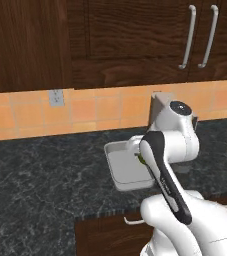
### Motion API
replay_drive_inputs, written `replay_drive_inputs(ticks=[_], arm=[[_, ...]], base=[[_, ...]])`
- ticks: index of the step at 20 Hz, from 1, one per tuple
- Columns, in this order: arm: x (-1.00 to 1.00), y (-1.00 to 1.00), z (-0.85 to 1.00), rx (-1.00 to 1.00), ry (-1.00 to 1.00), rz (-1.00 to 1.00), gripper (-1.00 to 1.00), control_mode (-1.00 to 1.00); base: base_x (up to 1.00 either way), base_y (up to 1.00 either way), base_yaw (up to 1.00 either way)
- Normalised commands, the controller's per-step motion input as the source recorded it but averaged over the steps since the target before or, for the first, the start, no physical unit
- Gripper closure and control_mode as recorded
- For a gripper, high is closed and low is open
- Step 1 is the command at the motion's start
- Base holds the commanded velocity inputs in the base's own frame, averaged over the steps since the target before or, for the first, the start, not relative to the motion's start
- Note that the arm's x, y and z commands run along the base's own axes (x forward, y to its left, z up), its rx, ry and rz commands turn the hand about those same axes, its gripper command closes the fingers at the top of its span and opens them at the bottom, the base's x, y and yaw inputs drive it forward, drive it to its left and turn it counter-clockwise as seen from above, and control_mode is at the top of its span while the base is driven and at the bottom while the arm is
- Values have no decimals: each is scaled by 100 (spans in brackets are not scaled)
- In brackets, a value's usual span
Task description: Place one lime and one fish in each tupperware on the nearby counter, to pack two identical lunches.
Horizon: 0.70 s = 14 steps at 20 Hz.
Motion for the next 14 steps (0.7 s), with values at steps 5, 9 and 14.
replay_drive_inputs(ticks=[5,9,14], arm=[[100,8,-65,-6,-1,-6,100,-100],[100,0,-63,-13,0,-8,100,-100],[100,0,-34,-6,0,-4,100,-100]], base=[[0,0,0],[0,0,0],[0,0,0]])
